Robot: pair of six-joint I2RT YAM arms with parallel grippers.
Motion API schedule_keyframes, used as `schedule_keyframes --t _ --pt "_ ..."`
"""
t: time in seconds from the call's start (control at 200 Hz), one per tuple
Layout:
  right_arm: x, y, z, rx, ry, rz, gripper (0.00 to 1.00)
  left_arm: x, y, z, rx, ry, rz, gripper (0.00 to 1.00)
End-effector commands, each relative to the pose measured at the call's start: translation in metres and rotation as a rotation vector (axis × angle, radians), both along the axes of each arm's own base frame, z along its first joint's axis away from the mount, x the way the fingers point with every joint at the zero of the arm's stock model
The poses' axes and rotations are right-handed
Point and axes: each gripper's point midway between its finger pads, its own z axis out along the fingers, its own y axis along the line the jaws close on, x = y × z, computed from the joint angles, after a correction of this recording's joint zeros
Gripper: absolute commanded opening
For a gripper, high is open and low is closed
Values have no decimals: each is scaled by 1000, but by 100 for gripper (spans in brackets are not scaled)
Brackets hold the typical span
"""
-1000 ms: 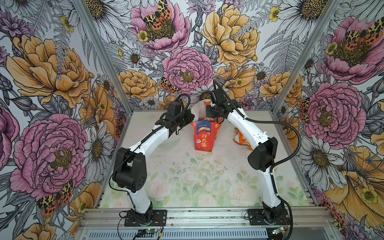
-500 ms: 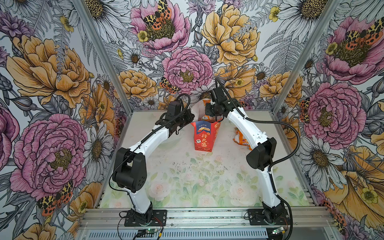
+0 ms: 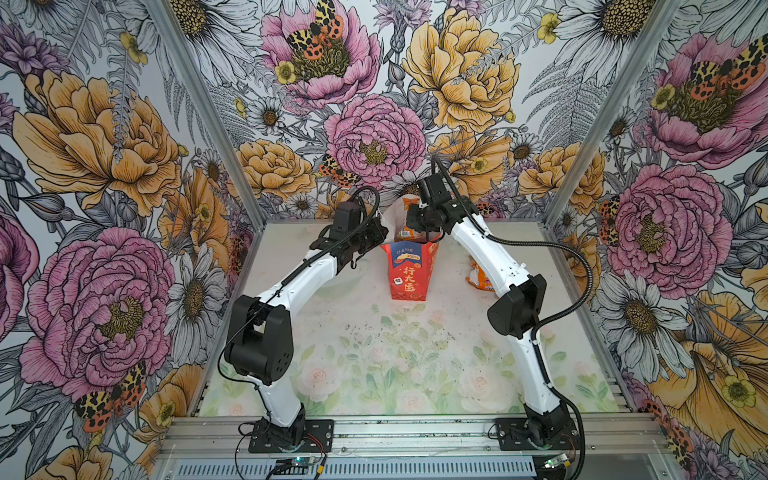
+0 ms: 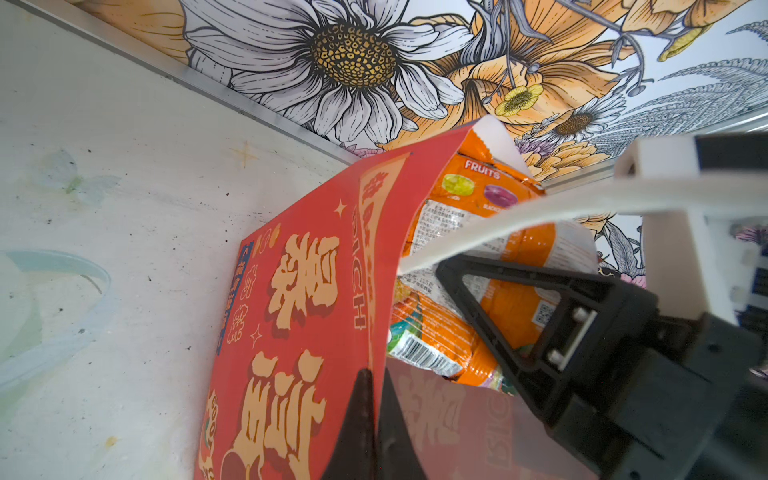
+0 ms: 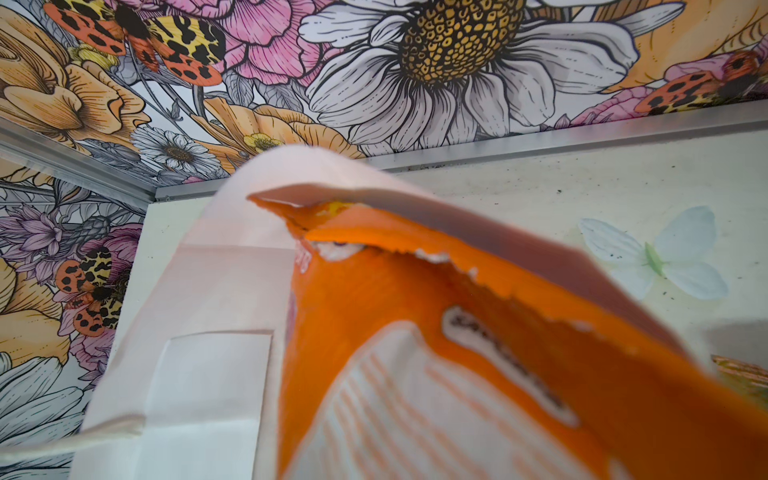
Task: Place the snacks into the paper bag
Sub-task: 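Lower the orange snack bag into the red bag with the right gripper, then open the right gripper, release the orange bag, and raise it out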
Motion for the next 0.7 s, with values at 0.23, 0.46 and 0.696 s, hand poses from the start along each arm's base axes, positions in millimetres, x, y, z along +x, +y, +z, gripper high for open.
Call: schedule_keyframes --t 0.23,0.46,0.696 --pt "15 4 27 48 -99 -5 17 -3 5 4 -2 4 1 0" --pt "12 2 36 35 -118 7 34 -4 4 4 -2 3 -1 0" --pt "4 -3 54 12 -154 32 49 -4 3 4 -2 4 -2 0"
